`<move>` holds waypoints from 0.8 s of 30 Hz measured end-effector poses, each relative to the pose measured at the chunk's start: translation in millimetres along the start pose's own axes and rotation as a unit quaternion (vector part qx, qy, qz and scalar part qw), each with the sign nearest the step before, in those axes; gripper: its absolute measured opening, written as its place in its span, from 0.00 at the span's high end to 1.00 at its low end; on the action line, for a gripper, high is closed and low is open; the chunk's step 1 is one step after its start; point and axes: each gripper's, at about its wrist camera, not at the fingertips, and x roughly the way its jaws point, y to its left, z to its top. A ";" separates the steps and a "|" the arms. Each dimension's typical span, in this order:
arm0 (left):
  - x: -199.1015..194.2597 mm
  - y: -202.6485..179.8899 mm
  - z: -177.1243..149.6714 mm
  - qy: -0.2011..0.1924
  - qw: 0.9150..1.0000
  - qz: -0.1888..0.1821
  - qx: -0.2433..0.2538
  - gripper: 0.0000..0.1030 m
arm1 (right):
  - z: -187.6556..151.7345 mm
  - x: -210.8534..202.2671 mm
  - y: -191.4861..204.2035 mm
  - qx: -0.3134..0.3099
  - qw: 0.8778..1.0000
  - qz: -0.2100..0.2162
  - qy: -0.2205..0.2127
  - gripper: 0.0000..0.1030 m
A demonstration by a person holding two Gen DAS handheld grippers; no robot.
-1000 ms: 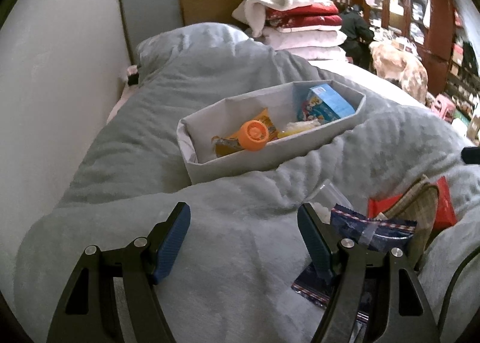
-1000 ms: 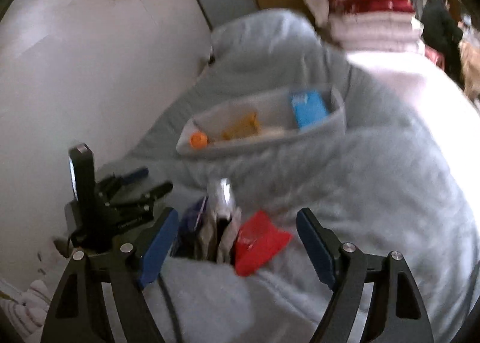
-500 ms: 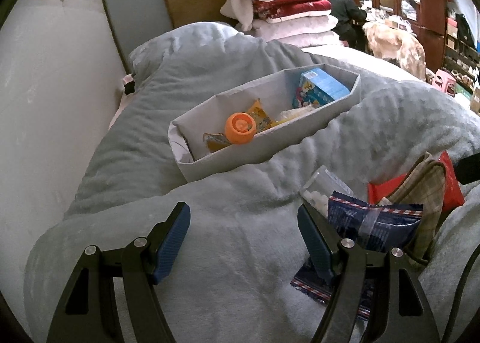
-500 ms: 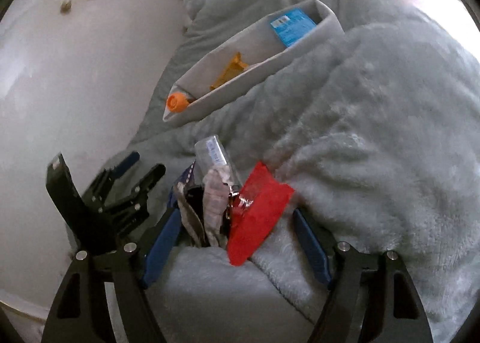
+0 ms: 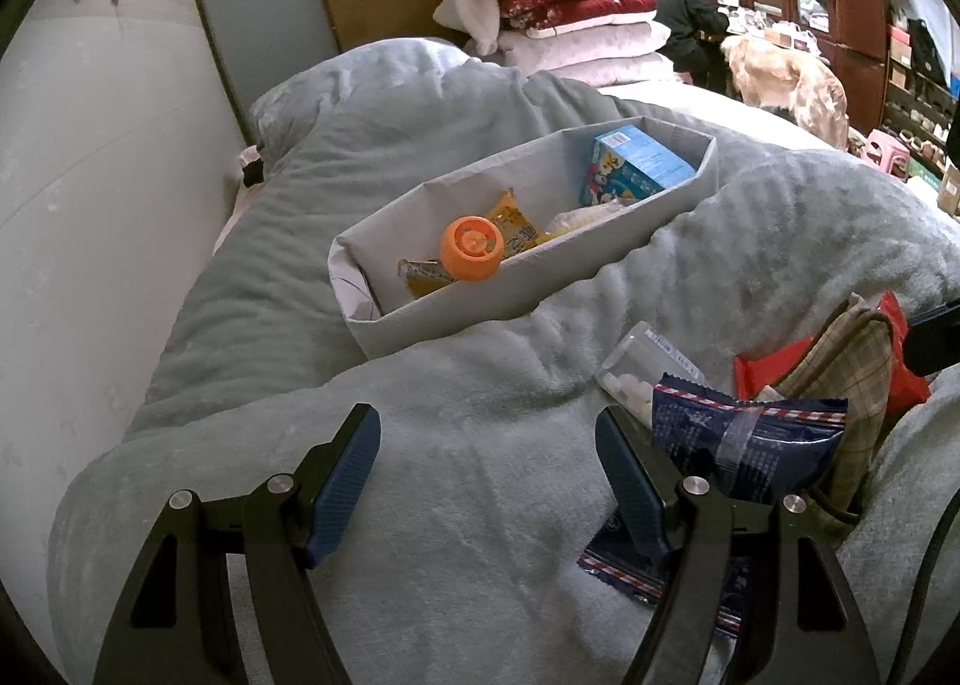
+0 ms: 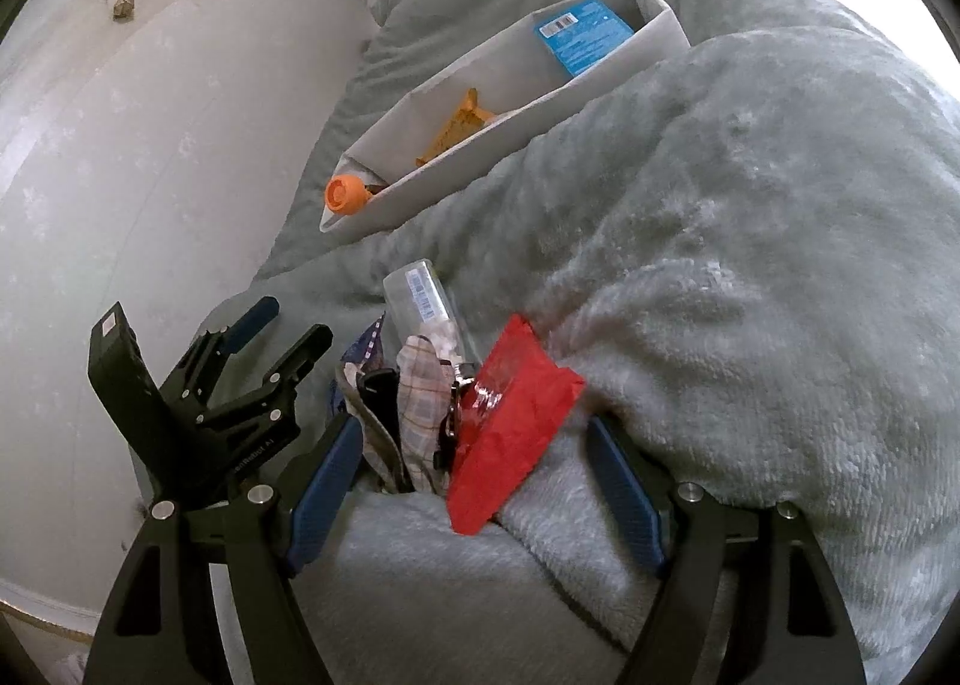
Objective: Organize objects
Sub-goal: 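Move the right gripper back to the pile toward the red packet, then close the right gripper on the red packet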
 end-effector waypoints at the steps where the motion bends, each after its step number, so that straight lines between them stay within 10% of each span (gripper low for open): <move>1: -0.1 0.2 0.0 0.000 1.000 0.000 0.000 0.29 | 0.1 0.4 0.0 -0.001 1.000 0.000 0.001 0.25; 9: -15.4 4.9 -2.1 -0.037 0.997 0.057 -0.029 0.29 | -0.3 3.0 1.4 -0.004 1.000 0.000 0.007 0.22; 24: -47.6 71.1 -22.3 -0.097 0.963 0.124 -0.219 0.28 | -1.3 6.4 2.4 -0.007 1.000 0.001 0.013 0.22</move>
